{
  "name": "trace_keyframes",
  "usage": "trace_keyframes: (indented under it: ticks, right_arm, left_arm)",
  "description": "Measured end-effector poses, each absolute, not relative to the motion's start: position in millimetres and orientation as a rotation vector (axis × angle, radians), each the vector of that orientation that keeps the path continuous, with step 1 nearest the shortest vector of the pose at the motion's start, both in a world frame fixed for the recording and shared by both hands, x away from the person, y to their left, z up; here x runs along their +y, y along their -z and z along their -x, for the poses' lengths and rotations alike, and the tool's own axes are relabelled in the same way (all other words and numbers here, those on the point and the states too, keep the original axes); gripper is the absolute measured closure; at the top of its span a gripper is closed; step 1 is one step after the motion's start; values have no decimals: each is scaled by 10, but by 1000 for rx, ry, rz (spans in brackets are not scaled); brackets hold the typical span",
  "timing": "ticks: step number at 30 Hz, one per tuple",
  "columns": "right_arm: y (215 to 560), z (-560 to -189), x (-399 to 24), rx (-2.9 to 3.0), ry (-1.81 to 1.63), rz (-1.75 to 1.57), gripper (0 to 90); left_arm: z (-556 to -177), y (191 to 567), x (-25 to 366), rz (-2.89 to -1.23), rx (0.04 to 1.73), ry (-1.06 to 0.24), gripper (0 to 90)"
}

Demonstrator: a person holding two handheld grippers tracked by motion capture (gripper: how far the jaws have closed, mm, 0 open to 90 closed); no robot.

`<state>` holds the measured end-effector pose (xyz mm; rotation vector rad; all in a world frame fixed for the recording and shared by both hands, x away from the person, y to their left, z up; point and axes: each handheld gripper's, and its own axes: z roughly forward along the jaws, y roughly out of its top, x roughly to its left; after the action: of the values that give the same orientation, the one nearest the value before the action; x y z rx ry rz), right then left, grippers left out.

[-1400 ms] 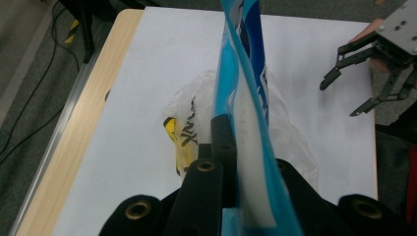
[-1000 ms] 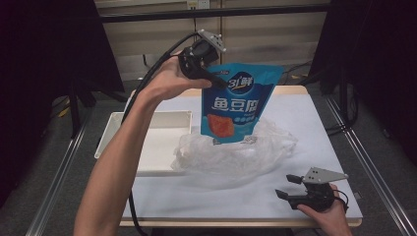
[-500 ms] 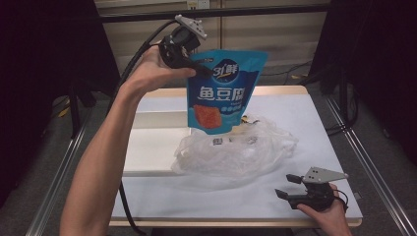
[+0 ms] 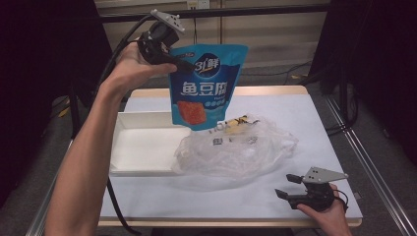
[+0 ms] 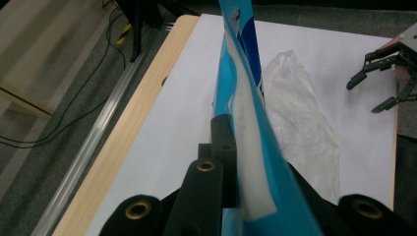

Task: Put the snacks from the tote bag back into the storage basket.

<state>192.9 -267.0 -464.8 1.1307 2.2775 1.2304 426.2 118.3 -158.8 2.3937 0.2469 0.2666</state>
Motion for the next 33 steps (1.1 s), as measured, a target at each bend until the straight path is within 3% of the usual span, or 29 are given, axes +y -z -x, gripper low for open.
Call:
trace_keyframes:
  ticks: [33]
  right_arm:
    - [4659,-1951,-2665,2289,-1239,-1124,311]
  left_arm:
    - [-4426,1691,1952,-2454,437,-331,900]
